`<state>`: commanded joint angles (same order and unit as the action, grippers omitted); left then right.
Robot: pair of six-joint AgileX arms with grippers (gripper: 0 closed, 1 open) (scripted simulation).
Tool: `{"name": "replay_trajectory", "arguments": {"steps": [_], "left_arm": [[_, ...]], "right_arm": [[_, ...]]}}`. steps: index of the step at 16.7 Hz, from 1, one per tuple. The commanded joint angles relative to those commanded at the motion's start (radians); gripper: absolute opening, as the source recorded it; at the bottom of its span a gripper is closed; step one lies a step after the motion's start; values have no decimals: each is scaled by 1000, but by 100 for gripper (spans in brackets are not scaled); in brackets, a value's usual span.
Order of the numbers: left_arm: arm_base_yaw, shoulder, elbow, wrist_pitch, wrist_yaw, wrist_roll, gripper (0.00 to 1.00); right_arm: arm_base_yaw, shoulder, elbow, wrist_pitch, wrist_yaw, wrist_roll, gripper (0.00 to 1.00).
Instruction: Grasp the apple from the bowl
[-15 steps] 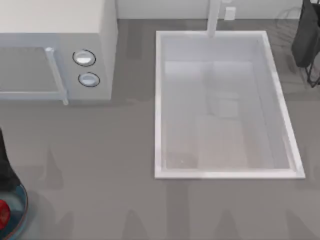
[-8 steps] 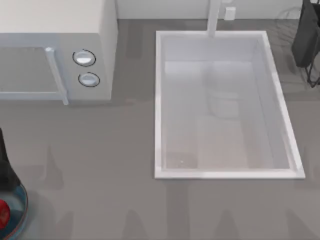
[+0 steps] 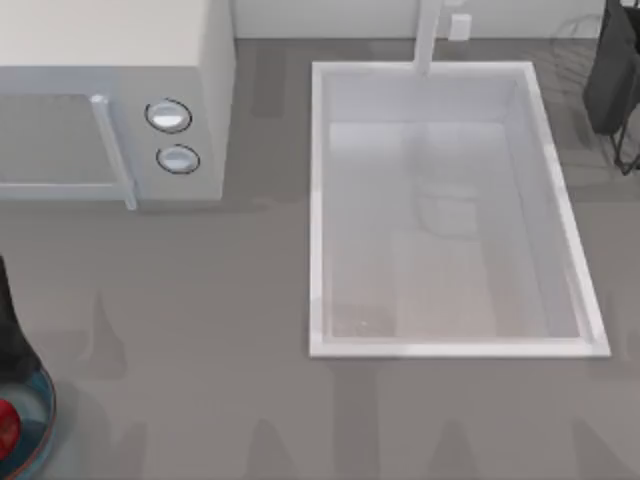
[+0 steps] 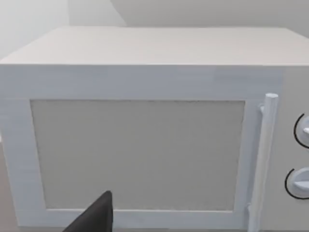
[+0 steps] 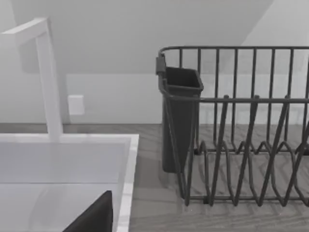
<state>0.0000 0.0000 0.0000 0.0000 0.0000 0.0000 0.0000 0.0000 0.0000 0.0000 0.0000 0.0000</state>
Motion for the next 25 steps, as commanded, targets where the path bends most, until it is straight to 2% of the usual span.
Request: {"name": "replay_trajectory", "arguments": {"steps": [9, 12, 16, 25], "left_arm": [[0, 2, 1, -2, 0, 0, 100], [3, 67, 56, -67, 0, 4, 100], [13, 303, 221, -290, 0, 17, 100], [40, 1049, 664, -925, 1, 52, 100]], "right_arm": [[0, 0, 0, 0, 0, 0, 100], [0, 0, 0, 0, 0, 0, 100], [0, 0, 0, 0, 0, 0, 100], [0, 0, 0, 0, 0, 0, 100]]}}
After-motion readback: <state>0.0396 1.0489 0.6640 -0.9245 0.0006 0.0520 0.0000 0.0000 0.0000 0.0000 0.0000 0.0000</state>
